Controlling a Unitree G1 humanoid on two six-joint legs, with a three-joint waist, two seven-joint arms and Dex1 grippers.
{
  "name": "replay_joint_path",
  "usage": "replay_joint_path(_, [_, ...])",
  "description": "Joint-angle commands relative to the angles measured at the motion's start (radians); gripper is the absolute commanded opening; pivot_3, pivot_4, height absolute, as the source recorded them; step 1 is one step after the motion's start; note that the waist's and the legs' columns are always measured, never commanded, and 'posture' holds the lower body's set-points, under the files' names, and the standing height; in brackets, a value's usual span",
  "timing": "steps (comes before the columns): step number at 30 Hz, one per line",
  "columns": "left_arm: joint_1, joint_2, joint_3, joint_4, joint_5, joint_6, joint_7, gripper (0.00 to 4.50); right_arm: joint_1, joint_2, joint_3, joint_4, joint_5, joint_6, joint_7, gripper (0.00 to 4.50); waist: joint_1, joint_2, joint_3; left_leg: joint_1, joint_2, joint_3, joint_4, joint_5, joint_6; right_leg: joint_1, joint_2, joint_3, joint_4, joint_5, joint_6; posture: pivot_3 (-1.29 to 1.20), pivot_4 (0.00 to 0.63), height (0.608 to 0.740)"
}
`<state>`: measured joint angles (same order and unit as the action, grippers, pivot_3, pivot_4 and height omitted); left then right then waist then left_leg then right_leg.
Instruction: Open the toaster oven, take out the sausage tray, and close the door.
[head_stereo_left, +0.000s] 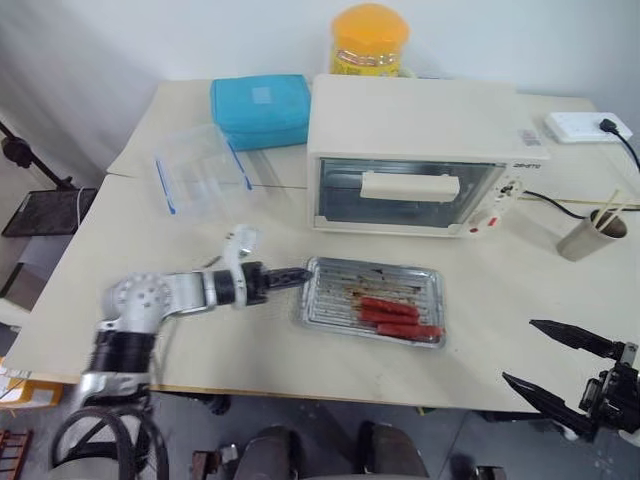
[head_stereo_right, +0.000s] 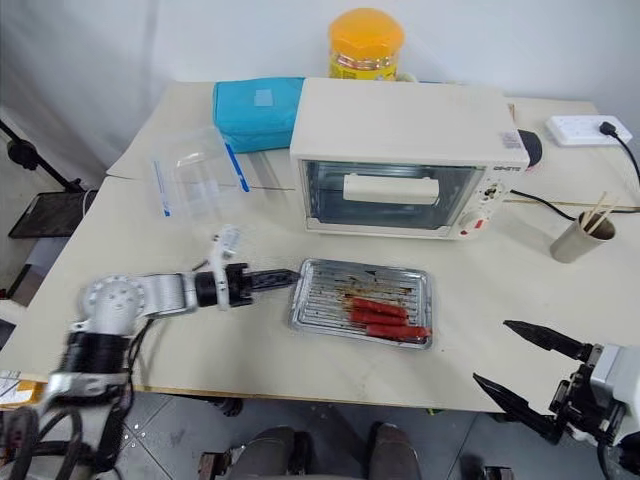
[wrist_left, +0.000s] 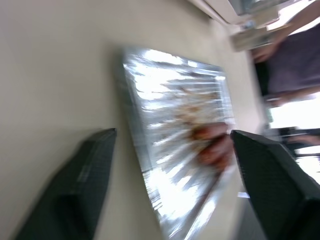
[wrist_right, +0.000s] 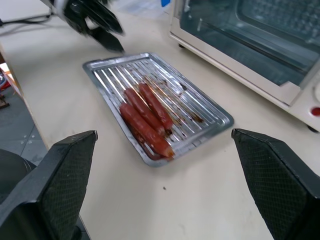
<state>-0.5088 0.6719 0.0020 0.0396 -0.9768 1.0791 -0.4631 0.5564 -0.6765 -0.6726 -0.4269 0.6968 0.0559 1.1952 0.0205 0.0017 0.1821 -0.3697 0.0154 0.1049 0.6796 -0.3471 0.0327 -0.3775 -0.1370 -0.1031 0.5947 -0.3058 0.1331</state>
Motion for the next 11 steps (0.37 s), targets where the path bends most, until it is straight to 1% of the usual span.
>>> replay_joint_path(1, [0.103,0.197,-0.059,-0.106,0.235,-0.346,-0.387,4.34,-0.02,-0.033,-0.015,0.007,0.017,0.009,0.02,4.5,-0.004,0.001,0.0,0.0,0.0,0.002,-0.001,-0.002,-0.004,-0.002,0.0,0.001,0.0,-0.001,-0.001,0.0,0.15,0.74])
replay_joint_path(3, [0.155,0.249,0.016,-0.06,0.279,-0.502,-0.506,4.34,-0.036,-0.051,-0.024,0.011,0.033,0.028,0.024,4.5,0.0,0.001,0.0,0.0,0.001,0.003,-0.003,-0.004,-0.007,-0.004,0.0,0.001,0.0,-0.001,-0.002,0.0,0.15,0.74])
replay_joint_path(4, [0.176,0.259,0.04,-0.038,0.326,-0.619,-0.551,4.34,-0.04,-0.059,-0.029,0.013,0.041,0.04,0.028,4.5,0.004,0.001,0.0,-0.001,0.001,0.004,-0.003,-0.004,-0.007,-0.006,-0.002,0.001,-0.001,-0.001,-0.002,0.0,0.15,0.74])
replay_joint_path(7, [0.235,0.254,0.09,0.028,0.447,-0.966,-0.688,4.34,-0.05,-0.084,-0.038,0.02,0.061,0.07,0.047,4.5,0.008,0.001,0.0,-0.002,0.0,0.003,-0.003,-0.004,-0.006,-0.008,-0.011,0.001,-0.001,-0.002,-0.003,0.0,0.15,0.74])
replay_joint_path(9, [0.261,0.256,0.111,0.078,0.477,-1.076,-0.764,4.34,-0.055,-0.095,-0.04,0.019,0.074,0.091,0.053,4.5,0.007,0.001,0.0,-0.003,0.0,0.003,-0.003,-0.004,-0.004,-0.008,-0.012,0.0,-0.001,-0.002,-0.003,0.0,0.15,0.74])
replay_joint_path(11, [0.265,0.253,0.124,0.098,0.48,-1.092,-0.789,4.34,-0.06,-0.106,-0.039,0.019,0.077,0.102,0.065,4.5,0.005,0.001,0.0,-0.003,0.0,0.004,-0.003,-0.002,0.001,-0.009,-0.012,0.0,-0.001,-0.002,-0.003,0.0,0.15,0.74])
